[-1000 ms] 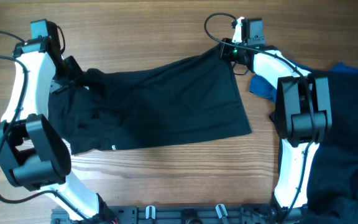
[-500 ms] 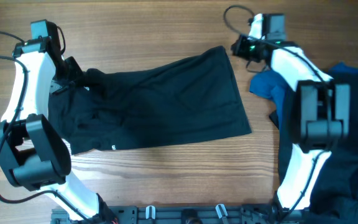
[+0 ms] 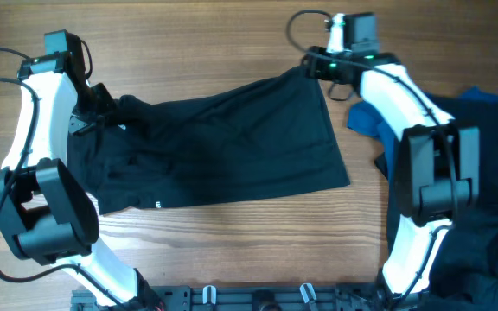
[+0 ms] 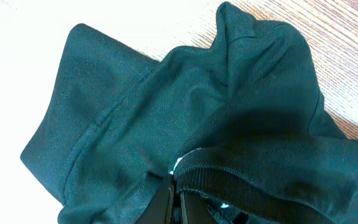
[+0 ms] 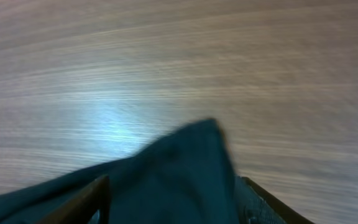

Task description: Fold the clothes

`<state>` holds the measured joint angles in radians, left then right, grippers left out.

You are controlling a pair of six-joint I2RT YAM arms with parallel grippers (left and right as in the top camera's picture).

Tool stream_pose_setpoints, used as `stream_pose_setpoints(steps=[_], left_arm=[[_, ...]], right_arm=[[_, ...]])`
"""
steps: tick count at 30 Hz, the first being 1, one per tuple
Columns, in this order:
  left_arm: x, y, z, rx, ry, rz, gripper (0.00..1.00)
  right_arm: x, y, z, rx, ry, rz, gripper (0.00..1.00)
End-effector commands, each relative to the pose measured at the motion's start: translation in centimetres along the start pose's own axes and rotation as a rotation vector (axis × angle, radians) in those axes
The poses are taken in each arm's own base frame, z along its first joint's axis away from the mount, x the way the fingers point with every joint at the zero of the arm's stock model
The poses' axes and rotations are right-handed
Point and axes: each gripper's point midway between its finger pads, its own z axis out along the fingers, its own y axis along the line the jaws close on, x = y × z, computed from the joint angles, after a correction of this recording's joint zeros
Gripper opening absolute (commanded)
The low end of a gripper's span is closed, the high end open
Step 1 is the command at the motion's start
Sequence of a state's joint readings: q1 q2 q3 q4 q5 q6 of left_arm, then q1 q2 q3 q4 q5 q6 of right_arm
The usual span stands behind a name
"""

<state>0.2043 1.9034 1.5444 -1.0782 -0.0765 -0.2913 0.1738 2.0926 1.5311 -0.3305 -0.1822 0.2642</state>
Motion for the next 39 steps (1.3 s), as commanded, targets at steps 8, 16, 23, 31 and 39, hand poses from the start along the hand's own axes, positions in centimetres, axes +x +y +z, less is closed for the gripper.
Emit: stream_pose_setpoints(steps=[8, 16, 23, 31, 39], left_arm=[[-0.3, -0.3, -0.8, 0.024, -0.016, -0.007, 0.04], [-0.3, -0.3, -0.8, 0.024, -0.016, -0.007, 0.04], [-0.2, -0.6, -0.8, 0.041, -0.009, -0.007, 0.04], [-0.2, -0.6, -0.9, 0.04, -0.009, 0.016, 0.04], [0.2, 0.0, -2.8, 0.038, -0.03, 0.044, 0.04]], right_arm=[[-0.5, -2.5, 5.6, 0.098, -0.121, 0.081, 0.62], [2.4, -1.5, 8.3, -0.011, -0.036, 0.087, 0.56], [3.5, 0.0, 8.2, -0.111, 0.027, 0.129, 0.23], [-0.6, -3.0, 3.8, -0.148, -0.028, 0.215, 0.04], [-2.6, -2.7, -4.0, -0.161, -0.021, 0.119, 0.04]])
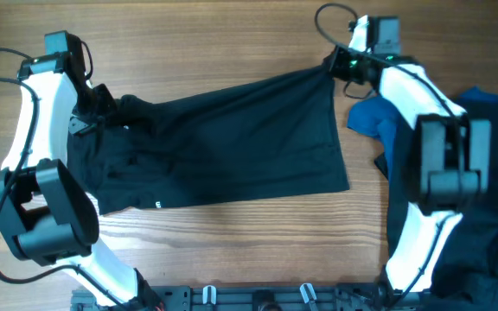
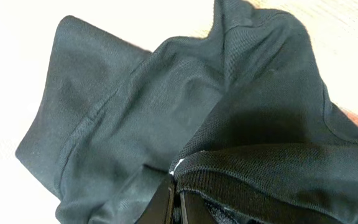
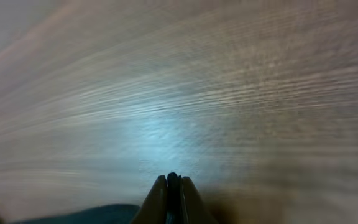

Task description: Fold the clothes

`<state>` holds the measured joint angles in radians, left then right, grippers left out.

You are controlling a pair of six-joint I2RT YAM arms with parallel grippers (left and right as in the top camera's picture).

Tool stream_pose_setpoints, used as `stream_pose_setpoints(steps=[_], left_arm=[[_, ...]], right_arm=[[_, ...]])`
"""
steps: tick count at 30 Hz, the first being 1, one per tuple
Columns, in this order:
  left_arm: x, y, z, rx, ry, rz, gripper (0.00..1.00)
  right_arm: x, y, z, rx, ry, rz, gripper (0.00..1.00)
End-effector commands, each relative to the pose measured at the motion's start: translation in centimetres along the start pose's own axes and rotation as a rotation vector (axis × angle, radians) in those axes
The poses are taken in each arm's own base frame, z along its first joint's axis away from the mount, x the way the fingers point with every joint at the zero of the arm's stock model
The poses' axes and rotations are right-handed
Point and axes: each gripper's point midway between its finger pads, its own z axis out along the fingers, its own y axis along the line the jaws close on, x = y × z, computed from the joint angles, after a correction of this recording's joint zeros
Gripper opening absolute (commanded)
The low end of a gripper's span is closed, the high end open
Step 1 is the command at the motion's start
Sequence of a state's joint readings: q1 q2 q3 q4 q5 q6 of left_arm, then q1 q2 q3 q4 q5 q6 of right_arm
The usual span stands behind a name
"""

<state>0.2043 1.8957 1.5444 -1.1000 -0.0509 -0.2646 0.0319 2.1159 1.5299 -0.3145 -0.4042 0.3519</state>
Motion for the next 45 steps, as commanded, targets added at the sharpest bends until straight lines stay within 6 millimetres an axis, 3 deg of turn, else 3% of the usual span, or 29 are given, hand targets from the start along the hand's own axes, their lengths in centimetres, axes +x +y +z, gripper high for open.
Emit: stream_pose_setpoints(steps=[1, 6, 10, 17, 27, 29, 31, 34, 35, 36, 38, 40, 42, 45], left_arm=[[-0.1, 0.3, -2.6, 0.014, -0.043, 0.018, 0.04], [1.6, 2.6, -2.5, -0.027, 0.044, -0.023, 0.04], [2.6, 4.8, -2.6, -0.049, 0.099, -0.072, 0.04], [4.0, 5.4, -2.7, -0.05, 0.165, -0.087, 0.04], [6.7, 7.1, 0.2, -0.121, 0.241, -0.087, 0.04], [7.0, 7.6, 0.1, -0.125, 0.256, -0.101, 0.04], [7.1, 8.0, 0.0, -0.126, 0.263, -0.115, 0.05], [6.9, 8.4, 0.1, -0.125, 0.261, -0.129, 0.18], [6.9, 8.4, 0.1, -0.124, 0.26, -0.13, 0.24], [6.9, 8.3, 0.1, -0.117, 0.261, -0.131, 0.41], [7.0, 7.9, 0.1, -0.096, 0.267, -0.134, 0.46], [6.9, 7.9, 0.1, -0.094, 0.264, -0.134, 0.46], [6.5, 7.1, 0.3, -0.05, 0.252, -0.139, 0.39], [6.4, 5.1, 0.3, 0.063, 0.255, -0.097, 0.38]], right_arm=[[-0.7, 1.9, -3.5, -0.02, -0.004, -0.067, 0.04], [3.5, 0.6, -4.1, 0.036, 0.164, -0.015, 0.04], [6.1, -1.9, -4.9, 0.168, 0.263, -0.005, 0.04], [10.4, -2.9, -6.7, 0.221, 0.448, -0.006, 0.05], [13.2, -2.8, -8.0, 0.231, 0.572, -0.023, 0.05], [13.5, -2.8, -8.2, 0.235, 0.584, -0.018, 0.18], [13.4, -2.9, -8.2, 0.243, 0.583, -0.019, 0.43], [13.3, -3.5, -8.3, 0.274, 0.577, -0.027, 0.57], [13.1, -3.7, -8.2, 0.28, 0.569, -0.031, 0.59], [12.9, -3.8, -8.1, 0.279, 0.559, -0.03, 0.61], [12.3, -4.1, -7.7, 0.276, 0.535, -0.03, 0.61], [12.2, -4.5, -7.4, 0.277, 0.53, -0.027, 0.6], [12.8, -5.0, -7.0, 0.282, 0.554, -0.019, 0.6], [14.4, -5.8, -6.0, 0.276, 0.601, 0.003, 0.65]])
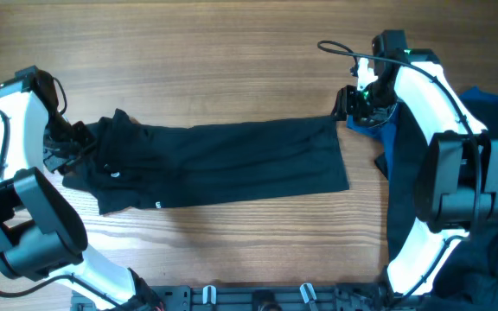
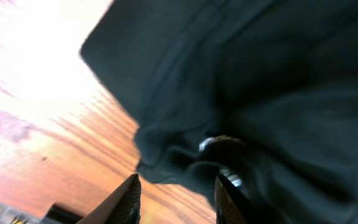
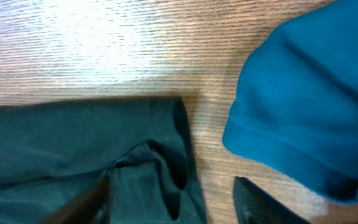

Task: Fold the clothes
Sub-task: 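Fold the right end leftward with the right gripper toward the left gripper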

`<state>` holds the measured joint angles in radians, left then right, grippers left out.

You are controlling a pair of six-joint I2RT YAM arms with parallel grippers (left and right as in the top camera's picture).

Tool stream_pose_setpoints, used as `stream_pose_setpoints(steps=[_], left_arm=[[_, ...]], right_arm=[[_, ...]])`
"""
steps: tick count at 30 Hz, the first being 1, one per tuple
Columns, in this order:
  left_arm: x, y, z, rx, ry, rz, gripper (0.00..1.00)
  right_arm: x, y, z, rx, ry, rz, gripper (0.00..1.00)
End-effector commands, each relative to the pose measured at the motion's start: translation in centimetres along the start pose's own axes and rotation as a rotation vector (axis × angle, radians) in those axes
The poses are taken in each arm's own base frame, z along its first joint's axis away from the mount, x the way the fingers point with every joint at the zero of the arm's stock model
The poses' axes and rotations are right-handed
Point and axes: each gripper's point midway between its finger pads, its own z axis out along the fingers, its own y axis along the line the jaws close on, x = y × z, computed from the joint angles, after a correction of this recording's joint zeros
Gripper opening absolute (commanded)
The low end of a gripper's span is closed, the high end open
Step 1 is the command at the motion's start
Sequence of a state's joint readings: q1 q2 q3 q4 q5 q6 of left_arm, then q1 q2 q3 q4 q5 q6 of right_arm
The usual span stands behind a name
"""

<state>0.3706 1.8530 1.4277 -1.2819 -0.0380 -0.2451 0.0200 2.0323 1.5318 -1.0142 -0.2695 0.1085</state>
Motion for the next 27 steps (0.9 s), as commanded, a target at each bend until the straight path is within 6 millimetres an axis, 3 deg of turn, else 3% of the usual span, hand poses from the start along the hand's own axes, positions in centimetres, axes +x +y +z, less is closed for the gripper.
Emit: stream_pose_setpoints(steps=[1, 4, 10, 15, 17, 20, 22, 23, 27], left_arm=[[0.7, -3.0, -0.6, 0.165, 0.012, 0.098, 0.38], [1.1, -4.4, -0.7, 0.186, 0.007, 0.179, 0.33], [1.3, -6.5, 0.4, 0.176, -0.027, 0.253, 0.04], [2.9, -6.5, 4.1, 0.164, 0.007, 0.266, 0.04], [3.7, -6.2, 5.5, 0.159, 0.025, 0.264, 0.04], [4.5, -5.8, 6.8, 0.153, 0.044, 0.263, 0.04], [4.6, -5.8, 6.9, 0.154, 0.049, 0.263, 0.04], [4.6, -5.9, 6.9, 0.155, 0.046, 0.263, 0.04], [4.2, -6.2, 6.5, 0.168, 0.036, 0.264, 0.04]], right_arm=[[1.8, -0.9, 3.5, -0.024, 0.106, 0.01, 0.65], [3.6, 0.4, 5.4, -0.165, 0.184, -0.034, 0.66], [6.6, 1.7, 6.9, -0.304, 0.248, -0.079, 0.71], [9.9, 2.1, 7.7, -0.369, 0.326, -0.055, 0.61], [10.2, 2.1, 7.8, -0.369, 0.334, -0.048, 0.6], [10.0, 2.0, 7.9, -0.367, 0.324, -0.042, 0.35], [9.2, 1.5, 8.0, -0.336, 0.306, -0.001, 0.11], [8.5, 1.0, 7.8, -0.312, 0.291, 0.018, 0.04], [5.1, -1.0, 4.6, -0.236, 0.198, 0.06, 0.04]])
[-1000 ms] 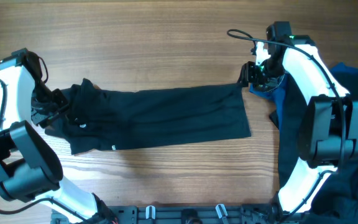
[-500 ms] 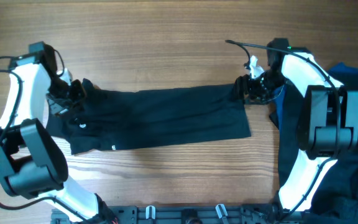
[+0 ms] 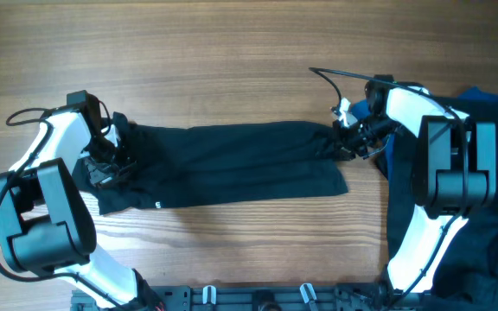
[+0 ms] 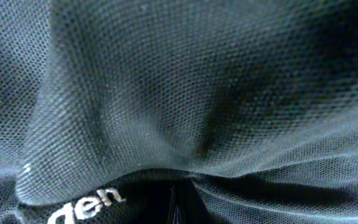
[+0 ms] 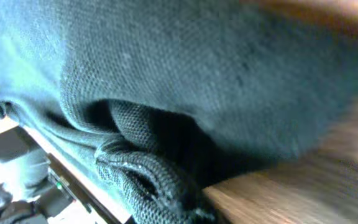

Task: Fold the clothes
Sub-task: 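Fold the right end leftward with the right gripper toward the left gripper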

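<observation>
A black garment (image 3: 223,164) lies in a long band across the wooden table (image 3: 232,52). My left gripper (image 3: 109,162) sits on its left end. In the left wrist view black mesh fabric (image 4: 185,93) with white lettering fills the frame, and the left gripper (image 4: 173,208) is shut on it in a dark fold. My right gripper (image 3: 350,140) is at the band's upper right corner. There a bunched hem (image 5: 142,180) covers the fingers, which seem shut on it, just above the wood (image 5: 303,180).
A blue garment (image 3: 368,111) lies right behind the right gripper. A pile of dark clothes (image 3: 491,173) covers the table's right side. A metal rail (image 3: 258,298) runs along the front edge.
Both grippers were open, the left off the garment's left end and the right above its right corner. Each has moved onto the garment's end and shut on it.
Both grippers first held the garment's far edge, spread wide over the table. The right one then stood further right, pulling the cloth taut. Later the garment lay as a narrower band with both grippers open. Now they grip its two ends.
</observation>
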`<state>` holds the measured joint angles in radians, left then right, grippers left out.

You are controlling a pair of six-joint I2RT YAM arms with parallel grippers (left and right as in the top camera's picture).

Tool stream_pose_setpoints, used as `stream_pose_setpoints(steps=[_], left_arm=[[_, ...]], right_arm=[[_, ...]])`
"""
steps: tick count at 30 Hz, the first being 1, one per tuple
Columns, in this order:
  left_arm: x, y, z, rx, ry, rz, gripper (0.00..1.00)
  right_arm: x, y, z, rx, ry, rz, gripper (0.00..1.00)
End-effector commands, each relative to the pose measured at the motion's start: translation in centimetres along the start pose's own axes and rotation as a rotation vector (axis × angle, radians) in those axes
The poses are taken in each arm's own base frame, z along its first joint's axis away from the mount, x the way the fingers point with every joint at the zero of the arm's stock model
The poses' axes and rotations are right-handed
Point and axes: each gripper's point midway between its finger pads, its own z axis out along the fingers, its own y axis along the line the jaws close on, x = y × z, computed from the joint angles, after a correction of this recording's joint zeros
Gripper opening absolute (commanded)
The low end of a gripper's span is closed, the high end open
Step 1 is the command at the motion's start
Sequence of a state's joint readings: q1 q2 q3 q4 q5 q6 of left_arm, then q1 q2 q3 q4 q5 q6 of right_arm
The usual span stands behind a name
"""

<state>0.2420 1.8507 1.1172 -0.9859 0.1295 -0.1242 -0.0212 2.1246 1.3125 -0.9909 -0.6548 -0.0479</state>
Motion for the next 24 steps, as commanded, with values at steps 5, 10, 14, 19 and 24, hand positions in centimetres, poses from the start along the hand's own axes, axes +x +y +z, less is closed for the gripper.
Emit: stream_pose_setpoints(steps=[5, 10, 14, 19, 24], left_arm=[[-1.9, -3.8, -5.9, 0.165, -0.062, 0.034, 0.09], [-3.5, -4.8, -10.6, 0.184, -0.164, 0.056, 0.12], [-3.4, -4.9, -11.4, 0.187, -0.187, 0.061, 0.13], [-3.2, -4.8, -11.4, 0.186, -0.178, 0.059, 0.13], [-3.1, -4.8, -11.4, 0.185, -0.176, 0.058, 0.13]], right_arm=[[-2.9, -4.5, -10.7, 0.405, -0.215, 0.134, 0.04], [-2.3, -2.0, -15.0, 0.482, -0.323, 0.102, 0.04], [-1.7, 2.6, -14.4, 0.474, -0.351, 0.035, 0.04], [-1.2, 8.5, -8.0, 0.467, -0.291, -0.033, 0.04], [-0.8, 12.5, -1.4, 0.454, -0.256, -0.049, 0.04]])
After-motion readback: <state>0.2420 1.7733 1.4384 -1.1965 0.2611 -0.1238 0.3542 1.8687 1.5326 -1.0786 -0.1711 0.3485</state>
